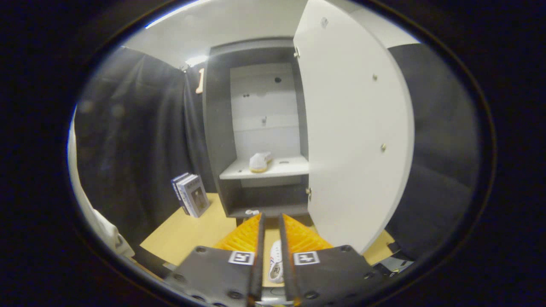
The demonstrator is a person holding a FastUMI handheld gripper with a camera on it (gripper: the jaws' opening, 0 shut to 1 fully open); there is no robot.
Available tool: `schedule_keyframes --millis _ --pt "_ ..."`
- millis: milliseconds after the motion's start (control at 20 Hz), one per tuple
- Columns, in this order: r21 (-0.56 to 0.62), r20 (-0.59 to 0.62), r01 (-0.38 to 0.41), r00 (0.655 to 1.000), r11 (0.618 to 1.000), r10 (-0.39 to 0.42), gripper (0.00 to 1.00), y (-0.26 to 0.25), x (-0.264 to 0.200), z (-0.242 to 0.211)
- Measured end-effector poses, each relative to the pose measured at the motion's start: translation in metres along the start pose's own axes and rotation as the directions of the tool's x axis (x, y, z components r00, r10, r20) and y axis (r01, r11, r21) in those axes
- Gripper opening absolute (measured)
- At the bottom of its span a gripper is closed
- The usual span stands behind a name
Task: Open the shoe cabinet door, grab the shoes and put them into the shoe cabinet, then close the shoe cabinet door.
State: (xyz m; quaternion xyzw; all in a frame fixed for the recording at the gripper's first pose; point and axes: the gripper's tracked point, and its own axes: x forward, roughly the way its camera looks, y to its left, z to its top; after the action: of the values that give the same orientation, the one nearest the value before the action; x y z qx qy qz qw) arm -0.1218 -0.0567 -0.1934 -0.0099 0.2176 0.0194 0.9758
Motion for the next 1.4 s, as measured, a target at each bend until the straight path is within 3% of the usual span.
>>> schedule_keyframes --millis 200,350,650,850,1400 --pt "0.040 -0.162 0.011 0.987 0.999 -0.005 0.27 0.010 0.054 -0.094" --pt "0.062 -0.285 0.018 0.959 0.998 0.000 0.33 0.013 0.088 -0.167" --pt "0.106 -0.449 0.052 0.894 0.993 0.001 0.33 -0.004 0.138 -0.275" --pt "0.069 -0.459 0.068 0.888 0.995 -0.029 0.30 -0.011 0.156 -0.293" --pt "0.014 -0.358 0.042 0.933 0.999 -0.034 0.32 -0.011 0.199 -0.294"
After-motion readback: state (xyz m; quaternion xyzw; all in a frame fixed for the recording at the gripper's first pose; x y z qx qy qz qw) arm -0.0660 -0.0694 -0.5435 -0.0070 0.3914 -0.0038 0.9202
